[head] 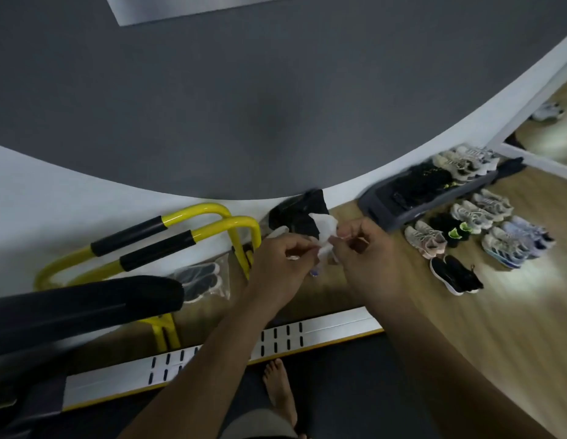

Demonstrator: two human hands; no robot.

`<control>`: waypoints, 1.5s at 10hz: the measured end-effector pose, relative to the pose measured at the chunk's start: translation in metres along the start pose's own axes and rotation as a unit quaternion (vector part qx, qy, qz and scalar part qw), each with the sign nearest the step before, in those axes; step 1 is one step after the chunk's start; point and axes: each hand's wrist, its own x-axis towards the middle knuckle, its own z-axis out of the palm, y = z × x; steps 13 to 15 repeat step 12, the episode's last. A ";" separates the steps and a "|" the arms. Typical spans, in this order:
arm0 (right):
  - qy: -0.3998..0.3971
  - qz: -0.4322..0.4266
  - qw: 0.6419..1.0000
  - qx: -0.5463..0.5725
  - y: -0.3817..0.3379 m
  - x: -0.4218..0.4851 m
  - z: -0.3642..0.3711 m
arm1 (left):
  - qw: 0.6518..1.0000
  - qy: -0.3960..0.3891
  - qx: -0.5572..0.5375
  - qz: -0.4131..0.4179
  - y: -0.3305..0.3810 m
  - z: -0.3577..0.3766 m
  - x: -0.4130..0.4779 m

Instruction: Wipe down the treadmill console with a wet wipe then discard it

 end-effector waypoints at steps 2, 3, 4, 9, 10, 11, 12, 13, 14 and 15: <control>-0.040 -0.008 0.993 -0.108 0.031 0.039 0.032 | 0.998 0.007 -0.048 -0.031 -0.040 -0.002 0.040; -0.072 0.026 0.990 -0.120 0.051 0.051 0.045 | 0.998 0.017 -0.021 -0.062 -0.068 0.001 0.054; -0.095 0.053 0.987 -0.119 0.069 0.069 0.056 | 0.991 0.050 -0.028 -0.118 -0.095 0.009 0.070; -0.212 0.088 0.959 -0.164 0.270 0.221 0.127 | 0.957 0.120 -0.078 -0.252 -0.275 0.101 0.218; -0.278 0.099 0.930 -0.219 0.351 0.257 0.159 | 0.943 0.065 -0.038 -0.324 -0.346 0.121 0.249; -0.331 0.128 0.890 -0.287 0.427 0.281 0.183 | 0.913 0.005 0.055 -0.403 -0.417 0.131 0.261; -0.316 0.150 0.895 -0.275 0.458 0.286 0.190 | 0.909 0.022 0.025 -0.415 -0.448 0.133 0.263; -0.316 0.150 0.895 -0.275 0.458 0.286 0.190 | 0.909 0.022 0.025 -0.415 -0.448 0.133 0.263; -0.316 0.150 0.895 -0.275 0.458 0.286 0.190 | 0.909 0.022 0.025 -0.415 -0.448 0.133 0.263; -0.316 0.150 0.895 -0.275 0.458 0.286 0.190 | 0.909 0.022 0.025 -0.415 -0.448 0.133 0.263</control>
